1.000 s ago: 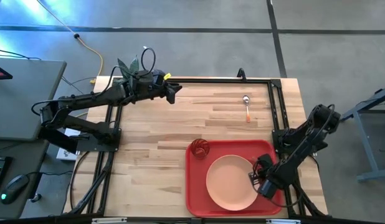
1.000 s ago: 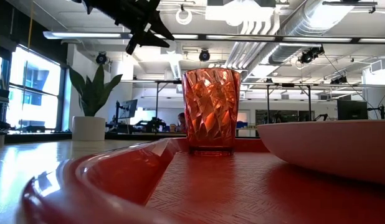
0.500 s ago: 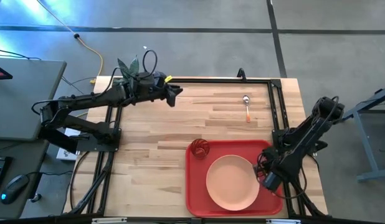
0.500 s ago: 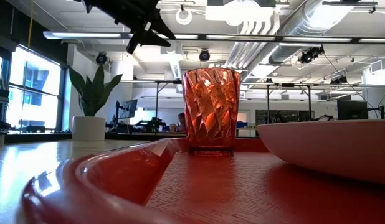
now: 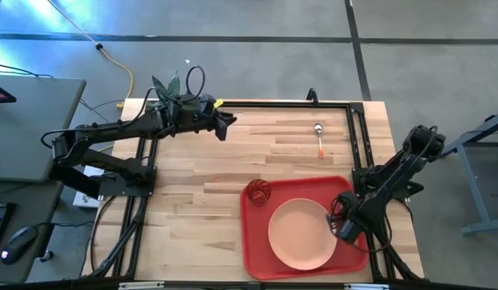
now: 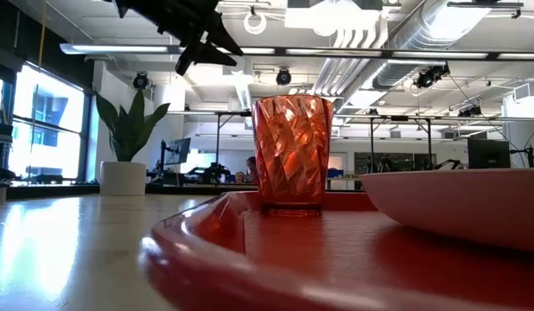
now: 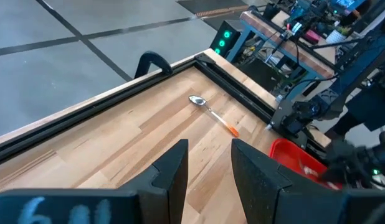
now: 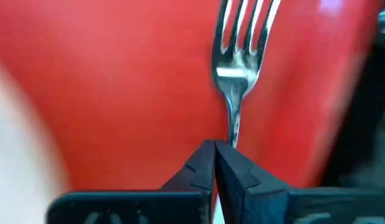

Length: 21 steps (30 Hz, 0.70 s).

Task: Pick and place plate/cup/fork/spoon on tray
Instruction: Put the orange fork to the right of the light orange plate on the red tray, then put the orange spoon to the left of the orange fork on the red tray

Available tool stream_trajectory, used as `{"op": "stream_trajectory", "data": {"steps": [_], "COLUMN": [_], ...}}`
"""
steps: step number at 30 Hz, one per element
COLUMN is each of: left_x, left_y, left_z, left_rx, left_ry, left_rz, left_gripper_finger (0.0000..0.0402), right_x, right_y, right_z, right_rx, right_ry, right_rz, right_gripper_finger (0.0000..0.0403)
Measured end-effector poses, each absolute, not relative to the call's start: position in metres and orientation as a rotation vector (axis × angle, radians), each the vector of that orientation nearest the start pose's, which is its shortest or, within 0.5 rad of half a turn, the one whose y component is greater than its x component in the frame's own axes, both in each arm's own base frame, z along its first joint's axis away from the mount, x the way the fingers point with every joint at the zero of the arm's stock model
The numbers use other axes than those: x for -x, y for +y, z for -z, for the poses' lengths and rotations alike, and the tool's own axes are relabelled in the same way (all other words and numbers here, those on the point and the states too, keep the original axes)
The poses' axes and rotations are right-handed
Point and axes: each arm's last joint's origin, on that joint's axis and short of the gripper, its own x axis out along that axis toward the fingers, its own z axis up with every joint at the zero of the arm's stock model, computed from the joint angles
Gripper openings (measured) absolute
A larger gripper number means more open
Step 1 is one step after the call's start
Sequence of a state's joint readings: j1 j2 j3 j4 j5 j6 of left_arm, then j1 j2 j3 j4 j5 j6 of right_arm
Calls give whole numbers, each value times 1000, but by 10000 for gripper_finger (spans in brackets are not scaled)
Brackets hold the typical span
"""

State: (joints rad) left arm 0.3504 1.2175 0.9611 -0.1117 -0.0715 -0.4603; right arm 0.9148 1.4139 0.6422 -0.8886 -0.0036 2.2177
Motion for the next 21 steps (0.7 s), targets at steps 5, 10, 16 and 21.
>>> {"op": "stream_trajectory", "data": {"steps": [5,10,16,21], "left_x": [-254,-254,-257,-269], "left_y": [95,95,96,101], "left_z": [-312,-312,-309,-300], "left_rx": [502,502,503,542], "left_ry": [272,271,277,264], "left_rz": [-488,-487,-489,-494], "left_gripper_finger": [113,113,113,113], "right_x": [-116,-124,-148,-172], "right_y": [150,151,137,107], "right_z": [-144,-155,-179,-189], "right_rx": [-936,-927,-887,-914], "right_ry": [1305,1241,1094,1100], "right_rz": [1079,1075,1130,1059], "right_gripper_finger": [0,0,0,0]}}
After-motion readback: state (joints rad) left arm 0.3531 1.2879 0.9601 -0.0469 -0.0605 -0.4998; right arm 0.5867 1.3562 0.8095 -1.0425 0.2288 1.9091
